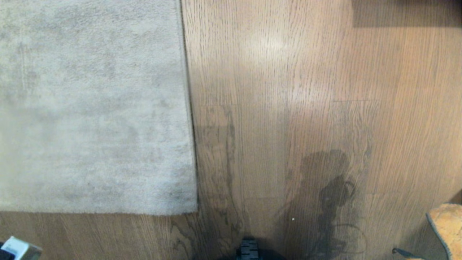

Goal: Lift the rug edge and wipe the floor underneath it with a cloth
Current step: Lift up the carpet

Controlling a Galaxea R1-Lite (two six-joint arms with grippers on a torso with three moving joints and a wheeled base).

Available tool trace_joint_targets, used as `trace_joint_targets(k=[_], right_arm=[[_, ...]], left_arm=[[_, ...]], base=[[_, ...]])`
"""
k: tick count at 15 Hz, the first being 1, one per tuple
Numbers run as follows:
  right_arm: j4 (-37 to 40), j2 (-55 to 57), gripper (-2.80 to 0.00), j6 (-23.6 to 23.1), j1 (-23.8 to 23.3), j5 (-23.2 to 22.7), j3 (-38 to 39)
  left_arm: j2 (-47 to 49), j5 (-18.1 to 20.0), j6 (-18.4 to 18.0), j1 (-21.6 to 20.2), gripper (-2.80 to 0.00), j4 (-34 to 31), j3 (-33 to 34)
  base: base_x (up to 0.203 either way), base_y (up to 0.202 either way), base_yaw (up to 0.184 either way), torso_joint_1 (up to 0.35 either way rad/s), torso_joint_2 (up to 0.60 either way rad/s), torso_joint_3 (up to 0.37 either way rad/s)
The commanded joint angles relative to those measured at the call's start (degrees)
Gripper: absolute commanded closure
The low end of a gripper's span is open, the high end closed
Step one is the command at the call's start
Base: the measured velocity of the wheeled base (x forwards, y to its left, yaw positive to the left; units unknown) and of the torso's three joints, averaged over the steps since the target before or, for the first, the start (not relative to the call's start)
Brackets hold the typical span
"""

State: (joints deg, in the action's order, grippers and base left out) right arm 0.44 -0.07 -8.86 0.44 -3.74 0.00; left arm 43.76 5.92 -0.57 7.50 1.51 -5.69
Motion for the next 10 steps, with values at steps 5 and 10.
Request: trace_joint_targets(k=[5, 10], right_arm=[[0.0, 0.1, 0.0, -0.1, 0.0, 0.0, 0.0], [0.0, 0.1, 0.0, -0.1, 0.1, 0.0, 0.0]], left_arm=[[5.4, 0.0, 0.1, 0.8, 0.0, 0.1, -0.8], [11.9, 0.1, -0.1, 0.8, 0.0, 0.2, -4.6]], base=[[0.0, 0.0, 0.0, 0.0, 0.0, 0.0], [0.0, 0.0, 0.0, 0.0, 0.0, 0.0]])
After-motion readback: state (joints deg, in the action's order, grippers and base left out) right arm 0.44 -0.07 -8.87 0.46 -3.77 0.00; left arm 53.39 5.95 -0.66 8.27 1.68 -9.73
